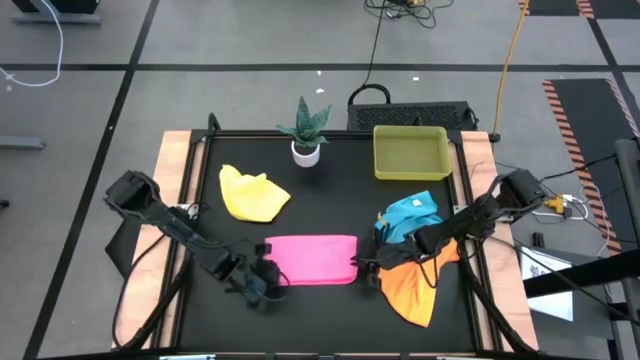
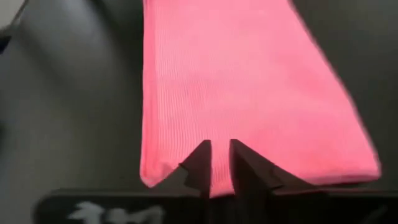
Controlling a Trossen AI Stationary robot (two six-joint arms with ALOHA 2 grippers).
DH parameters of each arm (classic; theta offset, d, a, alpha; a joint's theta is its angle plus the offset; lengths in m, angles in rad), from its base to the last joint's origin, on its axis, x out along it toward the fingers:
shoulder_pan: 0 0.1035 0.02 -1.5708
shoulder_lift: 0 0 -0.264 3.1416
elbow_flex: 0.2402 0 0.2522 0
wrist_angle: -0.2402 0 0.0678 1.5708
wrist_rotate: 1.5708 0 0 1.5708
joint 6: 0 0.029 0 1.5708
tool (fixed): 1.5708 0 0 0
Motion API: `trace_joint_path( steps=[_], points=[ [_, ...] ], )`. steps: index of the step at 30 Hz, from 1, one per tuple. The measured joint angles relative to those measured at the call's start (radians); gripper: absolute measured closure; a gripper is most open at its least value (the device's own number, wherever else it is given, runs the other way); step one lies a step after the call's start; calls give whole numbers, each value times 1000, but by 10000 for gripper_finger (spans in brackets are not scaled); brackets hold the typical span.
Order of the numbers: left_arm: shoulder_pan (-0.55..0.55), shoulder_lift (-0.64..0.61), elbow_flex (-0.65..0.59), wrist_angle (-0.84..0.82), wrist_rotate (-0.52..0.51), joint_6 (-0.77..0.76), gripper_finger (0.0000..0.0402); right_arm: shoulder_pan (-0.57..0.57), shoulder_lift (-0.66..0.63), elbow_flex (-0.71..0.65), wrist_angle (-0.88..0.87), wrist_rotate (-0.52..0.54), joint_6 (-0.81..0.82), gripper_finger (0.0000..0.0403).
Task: Fold microfiber towels
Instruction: Fold the pink microfiber cloth
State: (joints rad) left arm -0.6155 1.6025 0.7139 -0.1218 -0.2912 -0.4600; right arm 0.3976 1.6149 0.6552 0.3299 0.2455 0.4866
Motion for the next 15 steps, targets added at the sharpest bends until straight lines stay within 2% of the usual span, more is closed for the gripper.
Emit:
trace_joint_path(
  steps=[4,7,10,13,15],
  points=[
    [-11,0,0,-95,34,-91,328,3,44,0,72,-99,-33,398],
    [-28,-28,0,-133,30,-127,347,3,72,0,158,-214,-77,394],
    [-39,-58,0,-105,-5,-118,365,3,74,0,252,-298,-132,390],
    [-41,-74,0,-46,-59,-87,382,4,60,0,288,-290,-155,394],
    [-39,-73,0,-5,-109,-50,394,2,53,0,291,-214,-132,399]
  ],
)
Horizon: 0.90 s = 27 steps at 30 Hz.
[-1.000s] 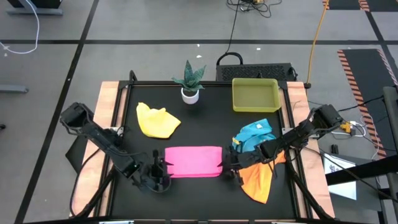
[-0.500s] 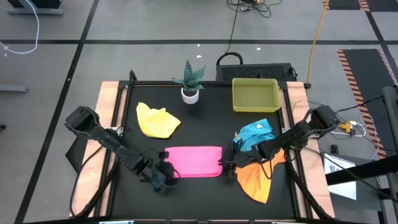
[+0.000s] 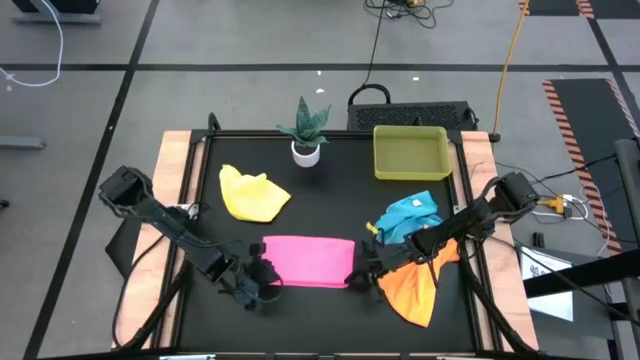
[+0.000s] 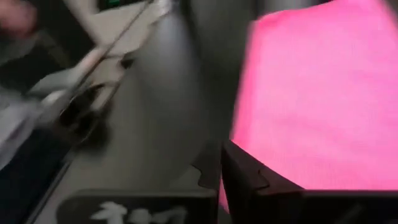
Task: Fold microfiber towels
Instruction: Fold the pink microfiber cloth
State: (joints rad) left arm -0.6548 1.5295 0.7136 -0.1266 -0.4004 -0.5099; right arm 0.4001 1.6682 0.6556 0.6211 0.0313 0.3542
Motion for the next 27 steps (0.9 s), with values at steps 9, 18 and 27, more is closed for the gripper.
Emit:
trace_joint_path(
  steps=[9,18,27],
  points=[
    [90,15,0,99,-72,48,384,-1,91,-1,-61,142,187,402],
    [154,15,0,81,-79,36,392,20,196,0,94,-63,106,403],
    [172,15,0,-82,-76,-75,395,29,85,-1,88,-174,35,403]
  ],
)
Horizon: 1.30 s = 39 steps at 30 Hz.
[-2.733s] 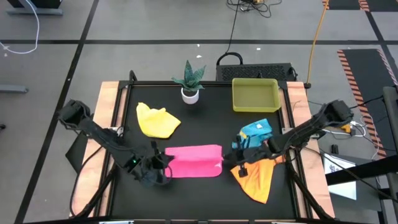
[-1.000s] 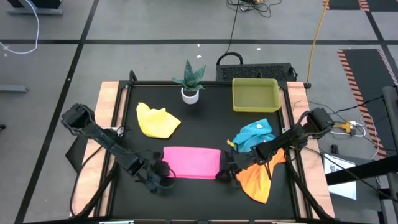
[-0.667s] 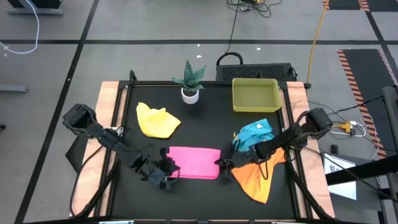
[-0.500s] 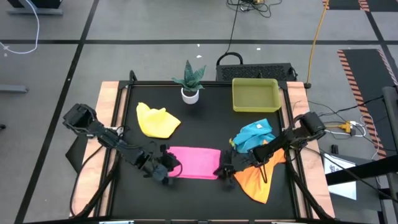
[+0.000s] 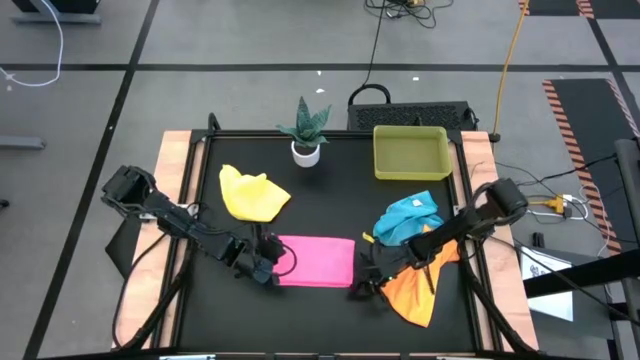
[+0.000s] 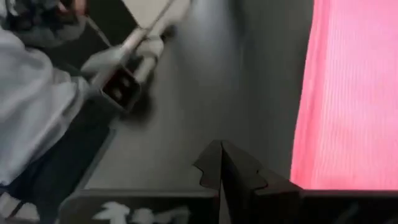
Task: Fold microfiber towels
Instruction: Fold the pink microfiber cloth
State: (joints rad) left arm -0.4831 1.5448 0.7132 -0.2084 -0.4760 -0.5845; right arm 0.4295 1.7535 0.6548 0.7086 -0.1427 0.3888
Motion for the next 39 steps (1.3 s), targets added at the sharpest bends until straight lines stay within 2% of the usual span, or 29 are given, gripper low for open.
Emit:
trace_joint_path(
  steps=[2,5,8,11,16,22,26,30,34,39],
  points=[
    [0,0,0,-16,-12,-13,398,3,-43,0,-2,105,-4,403],
    [-1,0,0,-39,-45,-24,390,-20,-64,2,-16,337,62,403],
    [0,0,0,-54,-71,-34,382,-54,-43,1,-131,429,125,403],
    [-1,0,-27,-48,-72,-68,388,-85,-9,0,-268,456,183,403],
    [-7,0,-123,-26,-70,-177,396,-102,-3,2,-333,463,168,403],
    [-28,-6,-149,-27,-83,-235,390,-100,-113,-2,-404,429,132,403],
    [-34,-4,-113,10,-71,-184,398,-101,-145,-1,-350,453,123,403],
    [-31,-4,-95,89,-71,-110,385,-120,-109,1,-249,463,124,403],
    [-15,-4,-103,99,-72,-86,390,-150,-33,0,-278,509,162,403],
    [-3,-4,-153,94,-60,-150,395,-193,-2,1,-336,515,145,403]
  ],
)
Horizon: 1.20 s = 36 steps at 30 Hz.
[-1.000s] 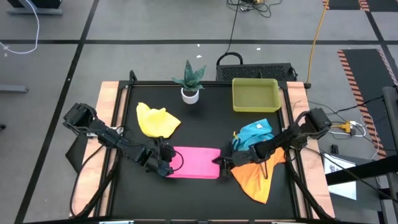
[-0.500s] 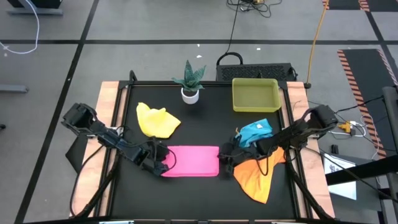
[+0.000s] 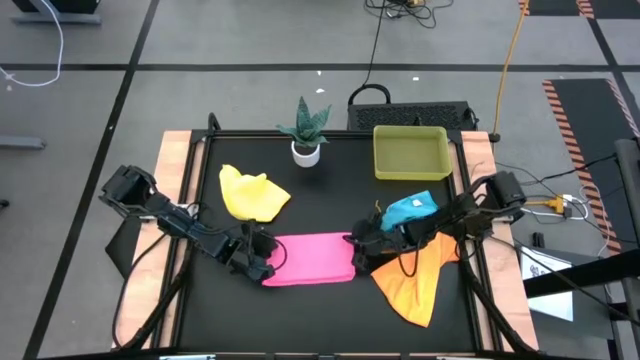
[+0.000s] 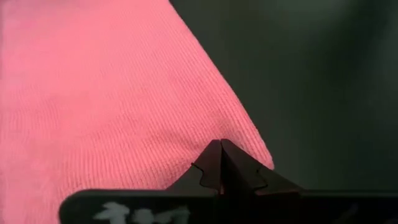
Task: Fold microfiber towels
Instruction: Fold the pink microfiber cloth
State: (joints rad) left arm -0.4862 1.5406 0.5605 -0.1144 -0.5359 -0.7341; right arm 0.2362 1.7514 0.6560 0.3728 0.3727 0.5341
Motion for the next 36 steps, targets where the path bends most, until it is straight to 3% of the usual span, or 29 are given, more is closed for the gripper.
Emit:
trace_joint_path(
  steps=[6,11,16,20,23,27,29,32,36],
  points=[
    [-42,0,17,80,50,-32,386,-58,-71,-3,-17,187,-113,403],
    [-72,0,40,148,-14,36,398,-41,-105,-2,64,-14,-152,403],
    [-32,0,32,100,-60,44,388,11,-55,-1,123,-204,-80,403],
    [-3,0,4,49,7,6,398,12,-13,-2,70,-220,-53,403],
    [-20,0,-2,69,91,-34,393,-55,-11,-1,39,-214,-83,403],
    [-83,0,-1,264,220,-16,382,-165,-10,-1,34,-97,-117,403],
    [-116,0,0,391,218,66,382,-203,-10,-2,37,-85,-115,403],
    [-140,0,0,515,132,201,388,-205,-10,-2,78,-148,-120,403],
    [-115,0,0,512,11,291,398,-149,-10,-2,172,-248,-138,403]
  ],
)
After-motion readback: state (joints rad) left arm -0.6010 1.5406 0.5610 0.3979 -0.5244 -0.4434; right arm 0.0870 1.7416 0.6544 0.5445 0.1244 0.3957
